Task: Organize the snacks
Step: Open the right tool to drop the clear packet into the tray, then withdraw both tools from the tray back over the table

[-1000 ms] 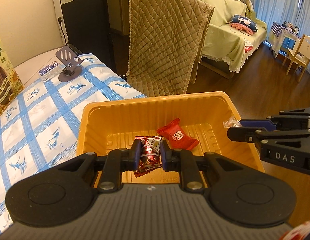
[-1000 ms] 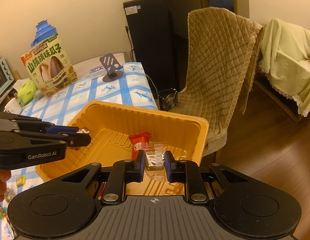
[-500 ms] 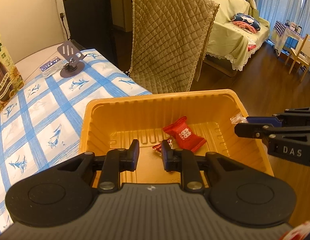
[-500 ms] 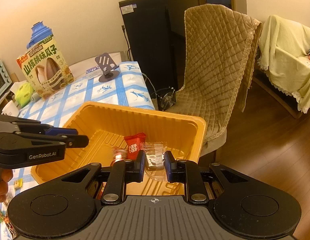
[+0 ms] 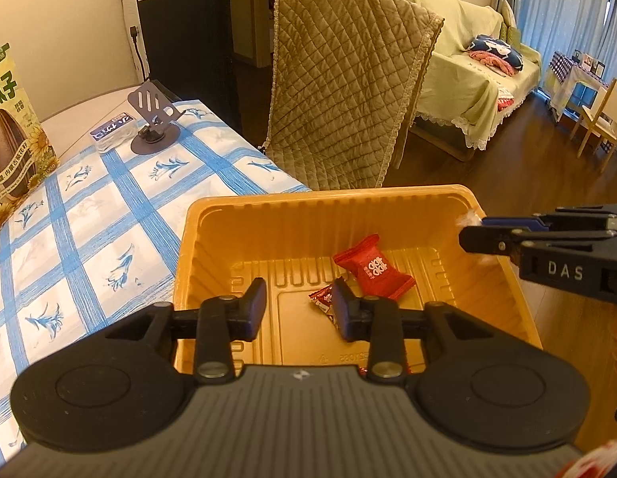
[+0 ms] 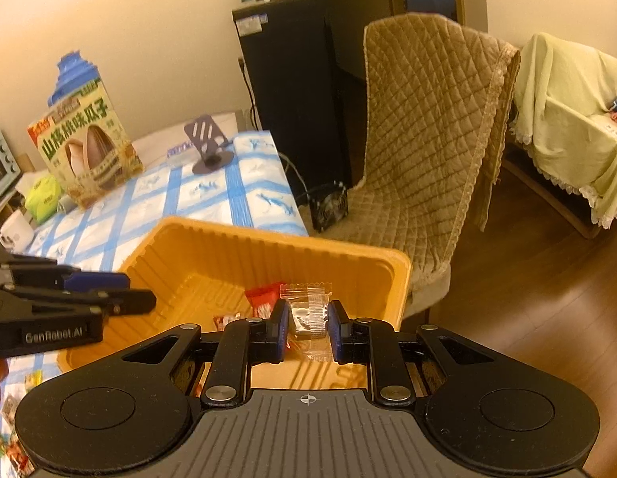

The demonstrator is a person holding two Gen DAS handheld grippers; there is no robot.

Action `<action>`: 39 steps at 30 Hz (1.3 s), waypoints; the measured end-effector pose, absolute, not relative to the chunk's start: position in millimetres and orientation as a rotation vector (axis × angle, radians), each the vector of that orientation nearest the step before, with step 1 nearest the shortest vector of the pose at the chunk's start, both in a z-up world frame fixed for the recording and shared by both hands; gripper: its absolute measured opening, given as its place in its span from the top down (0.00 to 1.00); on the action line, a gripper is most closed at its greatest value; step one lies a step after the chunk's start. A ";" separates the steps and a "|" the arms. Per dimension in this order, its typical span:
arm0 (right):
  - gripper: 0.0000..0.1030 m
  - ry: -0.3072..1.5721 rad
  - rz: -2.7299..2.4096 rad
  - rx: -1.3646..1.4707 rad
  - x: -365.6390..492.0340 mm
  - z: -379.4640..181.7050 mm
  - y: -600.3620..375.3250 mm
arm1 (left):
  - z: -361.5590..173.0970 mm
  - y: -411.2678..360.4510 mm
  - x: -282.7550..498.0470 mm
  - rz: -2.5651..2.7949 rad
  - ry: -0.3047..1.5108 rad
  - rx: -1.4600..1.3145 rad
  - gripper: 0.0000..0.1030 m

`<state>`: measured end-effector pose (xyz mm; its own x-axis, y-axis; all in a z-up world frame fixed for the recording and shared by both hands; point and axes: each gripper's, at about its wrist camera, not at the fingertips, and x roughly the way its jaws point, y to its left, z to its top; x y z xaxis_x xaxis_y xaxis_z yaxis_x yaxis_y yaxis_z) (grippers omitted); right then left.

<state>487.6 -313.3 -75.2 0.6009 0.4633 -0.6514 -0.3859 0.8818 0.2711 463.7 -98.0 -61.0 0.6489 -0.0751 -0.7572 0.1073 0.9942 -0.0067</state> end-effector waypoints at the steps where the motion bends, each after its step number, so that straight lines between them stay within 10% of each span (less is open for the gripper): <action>1: 0.79 0.781 0.493 0.113 487.7 -74.2 -313.5 | -60.1 -97.8 462.6 -0.106 0.856 0.038 0.66; 7: 0.43 0.755 0.498 0.132 479.8 -67.0 -318.3 | -52.0 -96.3 451.6 -0.107 0.841 0.020 0.49; 17: 0.23 0.760 0.542 0.135 444.7 -53.4 -323.5 | -32.4 -89.1 414.4 -0.103 0.801 0.000 0.30; 39: 0.18 0.748 0.641 0.099 327.2 -27.5 -297.7 | 6.6 -49.6 263.3 0.000 0.739 -0.073 0.11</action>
<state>327.2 -297.7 -27.5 0.5530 0.5753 -0.6026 -0.5070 0.8063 0.3045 263.3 -49.6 6.6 0.7396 -0.0261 -0.6726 -0.0256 0.9974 -0.0669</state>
